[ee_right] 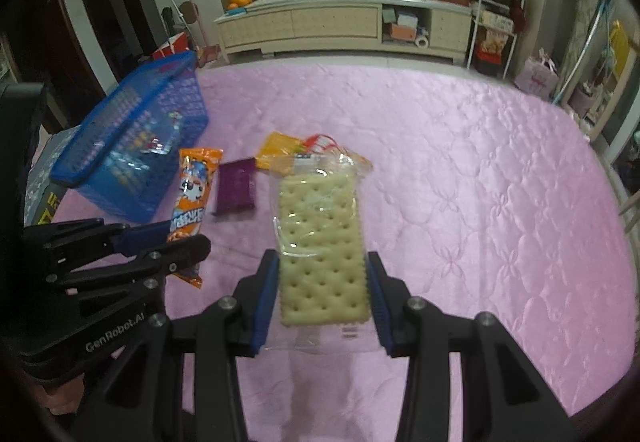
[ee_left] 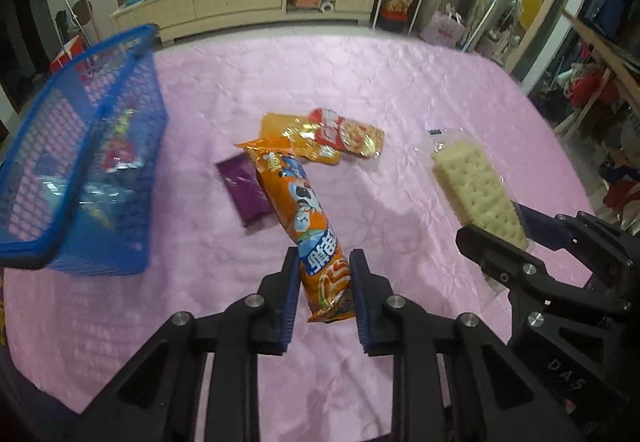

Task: Organize snacks
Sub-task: 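Carry both items over the basket and open the right tool to drop the crackers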

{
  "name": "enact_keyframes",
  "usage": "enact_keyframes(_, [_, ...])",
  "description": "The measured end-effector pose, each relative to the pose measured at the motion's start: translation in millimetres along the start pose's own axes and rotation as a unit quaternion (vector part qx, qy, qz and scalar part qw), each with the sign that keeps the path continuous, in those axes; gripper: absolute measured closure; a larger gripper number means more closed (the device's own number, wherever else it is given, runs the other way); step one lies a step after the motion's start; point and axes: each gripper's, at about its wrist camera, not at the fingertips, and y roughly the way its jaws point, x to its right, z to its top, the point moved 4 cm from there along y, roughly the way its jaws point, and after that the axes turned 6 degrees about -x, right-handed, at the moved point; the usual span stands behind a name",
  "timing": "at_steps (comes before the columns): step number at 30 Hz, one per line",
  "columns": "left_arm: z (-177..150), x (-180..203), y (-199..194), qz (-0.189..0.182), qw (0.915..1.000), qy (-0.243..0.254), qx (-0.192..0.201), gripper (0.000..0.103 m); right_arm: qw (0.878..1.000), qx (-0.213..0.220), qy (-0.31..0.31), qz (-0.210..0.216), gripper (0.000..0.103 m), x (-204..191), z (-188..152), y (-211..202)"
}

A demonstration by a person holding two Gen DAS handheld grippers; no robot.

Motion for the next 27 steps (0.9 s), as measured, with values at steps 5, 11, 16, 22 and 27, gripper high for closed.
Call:
enact_keyframes(5, [-3, -10, -35, -0.001, 0.9998, -0.004, 0.02, 0.081, 1.0, 0.024, -0.004, 0.001, 0.056, -24, 10, -23])
enact_keyframes(11, [2, -44, -73, 0.016, 0.9988, 0.004, 0.046, 0.081, 0.999, 0.051, -0.012, 0.012, 0.056, -54, 36, -44])
enact_keyframes(16, [9, -78, -94, 0.028, 0.997, 0.004, 0.072, 0.081, 0.997, 0.069, -0.036, 0.017, 0.056, -87, 58, -53])
enact_keyframes(22, [23, -127, -111, 0.037, 0.9953, 0.0, 0.09, 0.081, 0.995, 0.075, -0.056, 0.037, 0.056, -126, 87, -46])
enact_keyframes(27, [31, -165, -116, 0.051, 0.9939, -0.011, 0.097, 0.081, 0.993, 0.071, -0.089, 0.041, 0.056, -155, 104, -35])
